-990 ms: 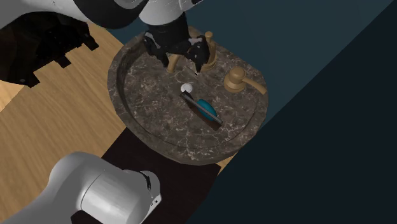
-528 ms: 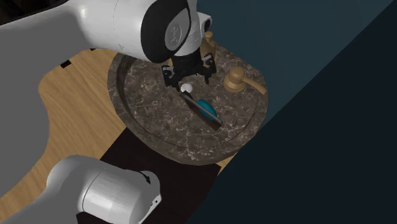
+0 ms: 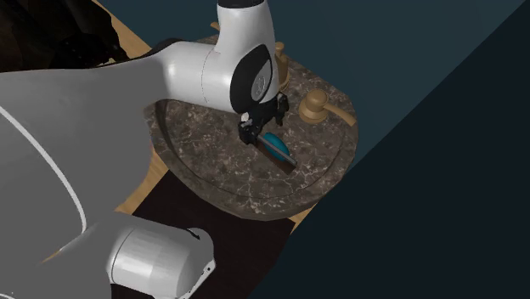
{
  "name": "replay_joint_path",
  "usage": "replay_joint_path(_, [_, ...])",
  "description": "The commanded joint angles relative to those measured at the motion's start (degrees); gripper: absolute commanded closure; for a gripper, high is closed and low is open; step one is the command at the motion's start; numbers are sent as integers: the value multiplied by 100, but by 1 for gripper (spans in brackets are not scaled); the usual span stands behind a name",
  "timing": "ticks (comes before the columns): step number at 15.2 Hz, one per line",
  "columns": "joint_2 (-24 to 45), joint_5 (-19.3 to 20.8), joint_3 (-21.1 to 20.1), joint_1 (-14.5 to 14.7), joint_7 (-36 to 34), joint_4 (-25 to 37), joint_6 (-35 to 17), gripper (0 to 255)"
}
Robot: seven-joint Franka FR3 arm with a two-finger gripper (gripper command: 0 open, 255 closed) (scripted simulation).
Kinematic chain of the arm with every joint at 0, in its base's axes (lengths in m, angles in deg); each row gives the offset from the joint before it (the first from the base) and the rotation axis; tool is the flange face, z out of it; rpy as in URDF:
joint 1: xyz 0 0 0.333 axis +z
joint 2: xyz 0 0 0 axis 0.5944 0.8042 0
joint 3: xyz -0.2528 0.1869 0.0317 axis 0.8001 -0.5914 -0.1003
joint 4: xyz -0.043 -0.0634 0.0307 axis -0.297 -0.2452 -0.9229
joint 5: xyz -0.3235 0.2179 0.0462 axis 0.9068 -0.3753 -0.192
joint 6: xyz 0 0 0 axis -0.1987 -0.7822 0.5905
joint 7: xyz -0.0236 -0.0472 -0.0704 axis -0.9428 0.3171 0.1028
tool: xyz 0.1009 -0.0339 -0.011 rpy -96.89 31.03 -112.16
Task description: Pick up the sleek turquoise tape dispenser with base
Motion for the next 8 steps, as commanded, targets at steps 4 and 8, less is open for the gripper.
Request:
replay_joint_path(4, [291, 87, 102, 18, 73, -193, -472, 0])
replay_joint_path(8, [427, 121, 139, 11, 39, -300, -713, 0])
